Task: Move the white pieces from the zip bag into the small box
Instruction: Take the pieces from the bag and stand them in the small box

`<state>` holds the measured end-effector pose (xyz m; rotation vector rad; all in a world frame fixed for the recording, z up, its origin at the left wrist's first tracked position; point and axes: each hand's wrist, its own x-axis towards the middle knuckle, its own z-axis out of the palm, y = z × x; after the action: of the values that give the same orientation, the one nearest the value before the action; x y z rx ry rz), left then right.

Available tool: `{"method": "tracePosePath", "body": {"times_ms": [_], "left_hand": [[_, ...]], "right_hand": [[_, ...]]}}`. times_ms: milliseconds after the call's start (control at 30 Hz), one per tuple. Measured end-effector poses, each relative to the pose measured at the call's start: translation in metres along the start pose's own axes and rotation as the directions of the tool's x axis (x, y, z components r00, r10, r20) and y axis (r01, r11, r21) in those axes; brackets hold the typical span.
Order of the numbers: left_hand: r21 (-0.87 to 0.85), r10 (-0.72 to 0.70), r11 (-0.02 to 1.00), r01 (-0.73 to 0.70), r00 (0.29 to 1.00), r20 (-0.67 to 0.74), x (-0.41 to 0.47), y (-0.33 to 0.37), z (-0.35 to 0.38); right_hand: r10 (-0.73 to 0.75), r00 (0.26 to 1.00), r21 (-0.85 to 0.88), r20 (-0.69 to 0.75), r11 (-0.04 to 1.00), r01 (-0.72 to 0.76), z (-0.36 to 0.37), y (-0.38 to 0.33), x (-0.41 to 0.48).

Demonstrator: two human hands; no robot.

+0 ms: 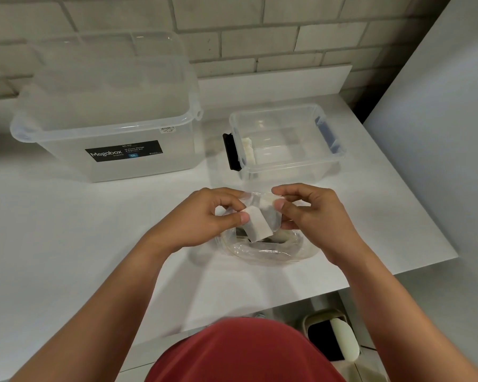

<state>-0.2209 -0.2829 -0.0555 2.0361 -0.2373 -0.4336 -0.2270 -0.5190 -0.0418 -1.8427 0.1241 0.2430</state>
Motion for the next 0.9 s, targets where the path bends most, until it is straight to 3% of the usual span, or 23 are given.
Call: {"method": "tracePosePath", "body": {"times_ms": [133, 233, 500, 667, 900], "left_hand": [[0.001, 0.005, 1.0, -0.005, 1.0, 0.005, 0.002, 0.002, 0.0], [0.027, -0.012, 1.0, 0.013, 0.999, -0.049, 0.004, 0.002, 0.001], [-0.006, -0.025, 1.0, 0.024, 0.998, -0.056, 0.003, -0.003, 0.001], [-0.071, -0.044, 0.997, 0.041, 0.998, -0.046, 0.004, -0.006, 0.001], [-0.076, -0.049, 0.996, 0.046, 0.998, -0.048, 0.004, -0.006, 0.0]], "right_hand": [[-0.076, 0.996, -0.192, 0.04, 0.978, 0.083, 0.005, 0.002, 0.0], [-0.098, 0.991, -0.209, 0.087, 0.971, 0.114, 0.008, 0.002, -0.001], [0.0, 0.999, 0.014, -0.045, 1.0, 0.001, 0.004, 0.002, -0.002], [0.05, 0.998, 0.164, -0.04, 0.986, -0.043, 0.002, 0.003, -0.007], [0.131, 0.99, 0.522, -0.045, 0.848, -0.089, 0.006, 0.007, -0.01]]}}
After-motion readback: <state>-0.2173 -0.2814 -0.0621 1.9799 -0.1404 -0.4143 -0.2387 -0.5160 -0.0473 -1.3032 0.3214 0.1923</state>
